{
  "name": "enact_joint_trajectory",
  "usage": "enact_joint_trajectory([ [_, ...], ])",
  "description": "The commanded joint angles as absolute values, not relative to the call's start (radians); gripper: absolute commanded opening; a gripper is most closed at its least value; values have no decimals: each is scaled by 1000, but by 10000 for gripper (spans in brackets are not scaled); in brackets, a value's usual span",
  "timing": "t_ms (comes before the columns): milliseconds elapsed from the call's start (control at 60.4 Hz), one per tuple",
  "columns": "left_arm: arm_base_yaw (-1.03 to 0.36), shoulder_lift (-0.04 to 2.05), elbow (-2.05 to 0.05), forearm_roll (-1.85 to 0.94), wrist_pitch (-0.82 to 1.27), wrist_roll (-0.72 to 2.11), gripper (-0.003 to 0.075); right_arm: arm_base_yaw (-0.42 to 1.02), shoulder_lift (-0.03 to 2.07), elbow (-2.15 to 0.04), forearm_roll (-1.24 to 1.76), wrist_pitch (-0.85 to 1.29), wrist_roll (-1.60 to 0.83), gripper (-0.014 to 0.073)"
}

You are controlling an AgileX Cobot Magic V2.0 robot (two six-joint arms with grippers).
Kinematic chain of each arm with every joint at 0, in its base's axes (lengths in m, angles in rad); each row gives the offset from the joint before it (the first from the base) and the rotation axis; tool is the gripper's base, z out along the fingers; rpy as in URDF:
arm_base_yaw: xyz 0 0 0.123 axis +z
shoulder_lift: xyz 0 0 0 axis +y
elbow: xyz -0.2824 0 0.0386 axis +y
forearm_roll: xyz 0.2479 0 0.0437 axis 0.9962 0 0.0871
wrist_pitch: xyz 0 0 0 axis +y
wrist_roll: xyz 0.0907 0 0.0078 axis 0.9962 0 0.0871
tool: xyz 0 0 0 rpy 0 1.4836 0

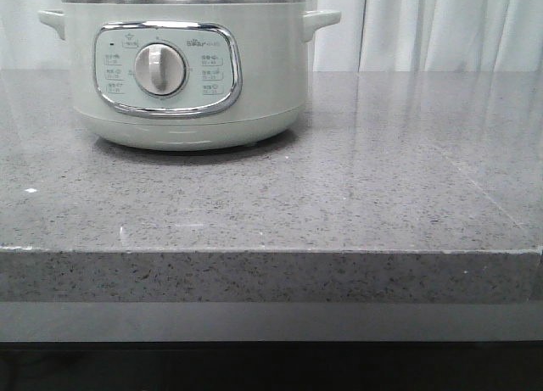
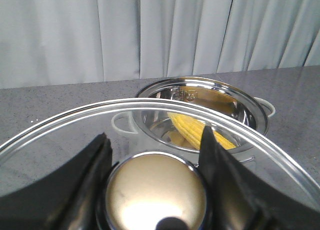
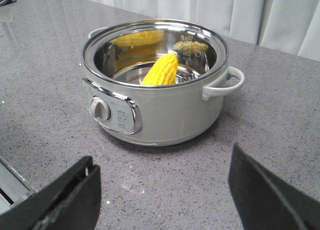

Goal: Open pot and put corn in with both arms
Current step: 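Lower the corn into the pot and open the right gripper, then move the held glass lid back over the pot with the left gripper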

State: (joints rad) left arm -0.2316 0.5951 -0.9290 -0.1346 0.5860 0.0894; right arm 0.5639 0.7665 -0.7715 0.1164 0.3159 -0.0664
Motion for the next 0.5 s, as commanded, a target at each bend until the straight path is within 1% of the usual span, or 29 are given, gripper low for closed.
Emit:
enact_joint_trajectory([
  [0,-230,597,-966,-150,445,88,188,564,756,-795,121,223,-68,550],
  [331,-230,604,-966,-166,414,88,188,564,756,-795,121,228,-68,550],
  [480,-240,670,-982,-198,365,92,188,564,756,-795,121,228,-68,550],
])
